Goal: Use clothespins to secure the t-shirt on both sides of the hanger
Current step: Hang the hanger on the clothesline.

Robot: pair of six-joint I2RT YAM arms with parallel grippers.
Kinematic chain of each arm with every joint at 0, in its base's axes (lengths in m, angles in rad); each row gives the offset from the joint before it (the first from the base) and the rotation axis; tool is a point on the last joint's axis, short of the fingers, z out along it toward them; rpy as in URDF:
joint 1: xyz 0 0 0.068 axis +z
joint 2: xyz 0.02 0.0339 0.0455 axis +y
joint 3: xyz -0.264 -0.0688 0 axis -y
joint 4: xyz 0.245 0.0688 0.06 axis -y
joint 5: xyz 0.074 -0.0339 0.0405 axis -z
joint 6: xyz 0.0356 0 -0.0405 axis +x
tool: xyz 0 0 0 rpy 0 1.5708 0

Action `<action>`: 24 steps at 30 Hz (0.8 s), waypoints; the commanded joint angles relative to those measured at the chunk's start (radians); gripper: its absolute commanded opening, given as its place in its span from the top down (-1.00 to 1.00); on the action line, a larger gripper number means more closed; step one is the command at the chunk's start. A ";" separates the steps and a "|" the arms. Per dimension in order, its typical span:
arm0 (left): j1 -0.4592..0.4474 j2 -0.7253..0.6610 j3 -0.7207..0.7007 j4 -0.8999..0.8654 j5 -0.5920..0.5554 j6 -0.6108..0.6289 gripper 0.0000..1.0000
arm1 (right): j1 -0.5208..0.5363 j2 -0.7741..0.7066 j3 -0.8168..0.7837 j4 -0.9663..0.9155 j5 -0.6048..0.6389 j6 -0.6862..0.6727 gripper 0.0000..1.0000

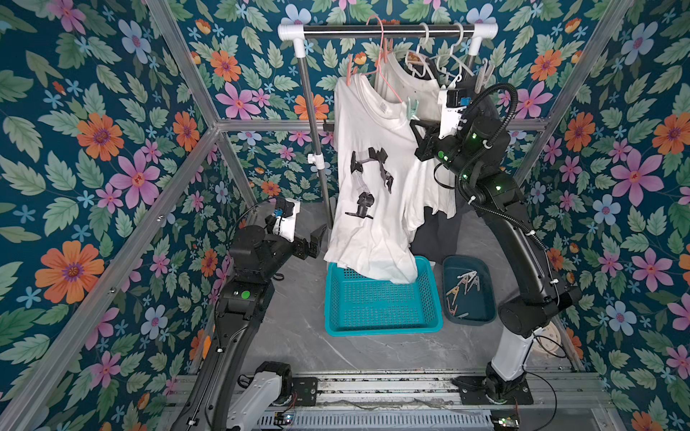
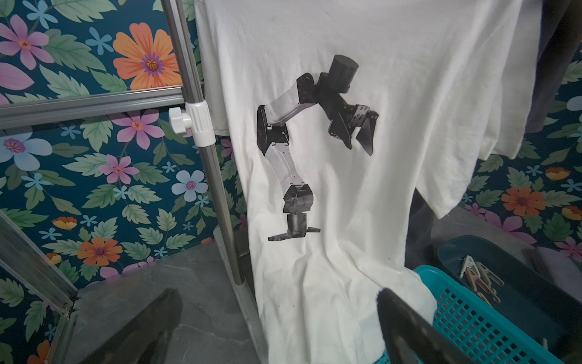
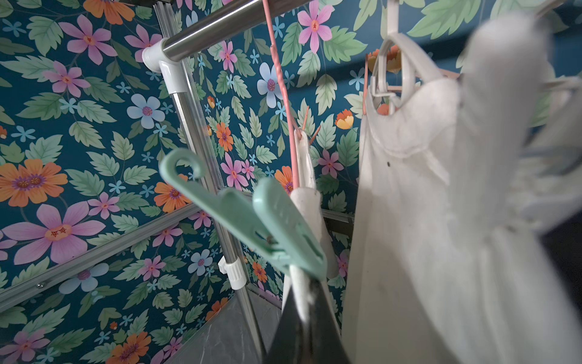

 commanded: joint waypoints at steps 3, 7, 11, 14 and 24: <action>0.001 0.006 0.001 0.043 0.012 0.004 -0.97 | 0.022 -0.038 -0.069 0.057 -0.020 -0.005 1.00; 0.001 0.004 -0.003 0.050 0.012 0.002 -0.97 | 0.052 -0.060 -0.102 0.081 -0.045 0.026 1.00; 0.001 0.005 -0.003 0.051 0.015 0.002 -0.97 | 0.100 -0.040 -0.071 0.067 0.001 -0.024 1.00; 0.001 -0.002 -0.005 0.050 0.014 0.005 -0.97 | 0.106 -0.004 -0.005 0.003 -0.006 -0.028 1.00; 0.001 0.005 -0.011 0.044 0.017 0.004 -0.97 | 0.108 -0.111 -0.174 -0.032 -0.042 -0.078 -0.81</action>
